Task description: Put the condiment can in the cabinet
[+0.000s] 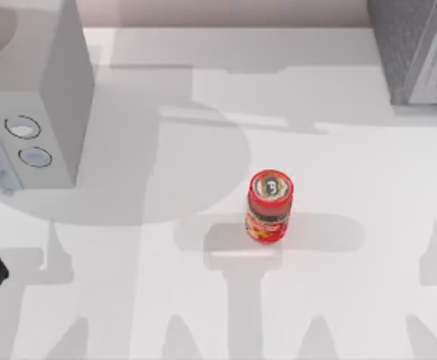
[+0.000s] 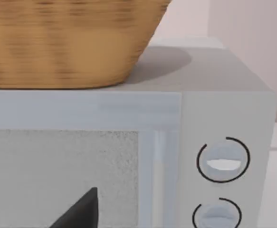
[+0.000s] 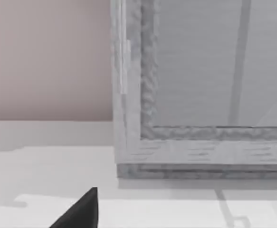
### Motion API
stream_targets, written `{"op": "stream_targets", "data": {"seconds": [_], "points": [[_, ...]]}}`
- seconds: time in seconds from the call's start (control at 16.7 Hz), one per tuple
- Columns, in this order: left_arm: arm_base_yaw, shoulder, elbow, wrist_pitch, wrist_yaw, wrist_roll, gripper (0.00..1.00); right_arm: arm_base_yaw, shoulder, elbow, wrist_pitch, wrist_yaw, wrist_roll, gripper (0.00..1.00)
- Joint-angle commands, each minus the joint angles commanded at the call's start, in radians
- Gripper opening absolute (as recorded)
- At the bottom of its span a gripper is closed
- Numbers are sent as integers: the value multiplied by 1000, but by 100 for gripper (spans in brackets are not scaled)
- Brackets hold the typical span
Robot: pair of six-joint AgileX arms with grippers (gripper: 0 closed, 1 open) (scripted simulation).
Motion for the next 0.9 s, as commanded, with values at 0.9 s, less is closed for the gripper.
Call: {"op": "stream_targets", "data": {"seconds": [0.9], "points": [[0,0,0,0,0,0,100,99,820,277,550,-466,34,100]]}}
